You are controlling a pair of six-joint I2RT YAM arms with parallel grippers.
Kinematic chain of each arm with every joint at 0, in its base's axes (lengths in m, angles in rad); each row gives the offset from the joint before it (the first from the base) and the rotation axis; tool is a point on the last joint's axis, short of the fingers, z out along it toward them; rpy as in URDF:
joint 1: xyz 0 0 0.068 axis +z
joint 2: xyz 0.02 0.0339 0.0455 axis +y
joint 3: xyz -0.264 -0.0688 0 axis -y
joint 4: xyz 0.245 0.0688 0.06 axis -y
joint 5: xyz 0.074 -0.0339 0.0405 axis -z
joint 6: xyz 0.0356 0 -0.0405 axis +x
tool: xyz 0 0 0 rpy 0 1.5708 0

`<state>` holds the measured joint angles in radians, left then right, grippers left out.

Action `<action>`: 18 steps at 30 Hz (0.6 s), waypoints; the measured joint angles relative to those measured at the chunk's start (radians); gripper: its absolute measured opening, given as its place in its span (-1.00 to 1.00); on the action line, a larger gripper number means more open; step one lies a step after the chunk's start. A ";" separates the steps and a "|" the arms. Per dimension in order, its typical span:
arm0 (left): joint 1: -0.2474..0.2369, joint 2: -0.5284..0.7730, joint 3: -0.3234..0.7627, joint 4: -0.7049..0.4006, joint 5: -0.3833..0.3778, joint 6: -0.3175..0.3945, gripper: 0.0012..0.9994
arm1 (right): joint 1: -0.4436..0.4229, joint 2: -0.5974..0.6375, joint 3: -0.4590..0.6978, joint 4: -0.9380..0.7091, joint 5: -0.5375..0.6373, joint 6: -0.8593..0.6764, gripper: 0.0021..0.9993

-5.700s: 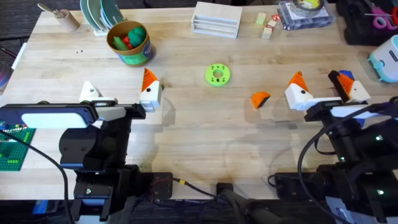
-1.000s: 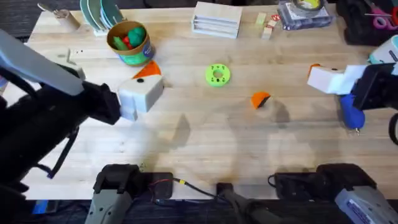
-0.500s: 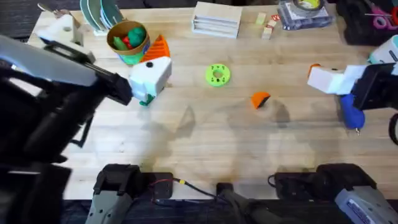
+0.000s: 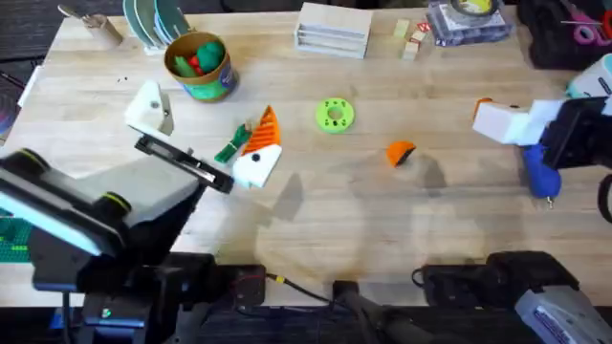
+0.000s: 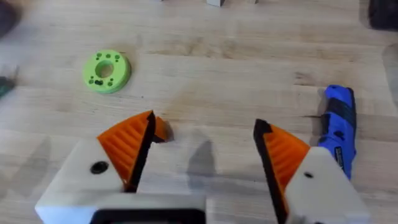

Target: Pick up the gripper from the table and insert it into the empty holder that is missing its gripper. Then pick up a screw, insert it into the mounting hole, and use the screwdriver to tighten it. Finally, clean up the table by picking up the vegetable and placing it into the bucket.

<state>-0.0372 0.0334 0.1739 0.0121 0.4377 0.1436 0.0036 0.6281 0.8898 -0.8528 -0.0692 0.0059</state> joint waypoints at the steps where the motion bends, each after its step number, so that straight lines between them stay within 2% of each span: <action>1: 0.000 -0.017 -0.016 0.004 0.010 0.000 0.99 | 0.000 0.000 0.000 0.000 0.000 0.000 0.98; 9: 0.000 -0.032 -0.133 0.011 0.050 0.000 0.99 | 0.000 0.000 0.000 0.000 0.000 0.000 0.98; 11: 0.000 -0.032 -0.159 -0.023 0.053 0.000 0.99 | 0.000 0.000 0.000 0.000 0.000 0.000 0.98; 12: 0.000 -0.032 -0.168 -0.060 0.056 0.000 0.99 | 0.000 0.000 0.000 0.000 0.000 0.000 0.98; 18: 0.000 -0.028 -0.168 -0.063 0.063 0.003 0.99 | 0.000 0.000 0.000 0.000 0.000 0.000 0.99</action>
<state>-0.0372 0.0051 0.0063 -0.0505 0.5011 0.1461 0.0036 0.6281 0.8898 -0.8532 -0.0692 0.0059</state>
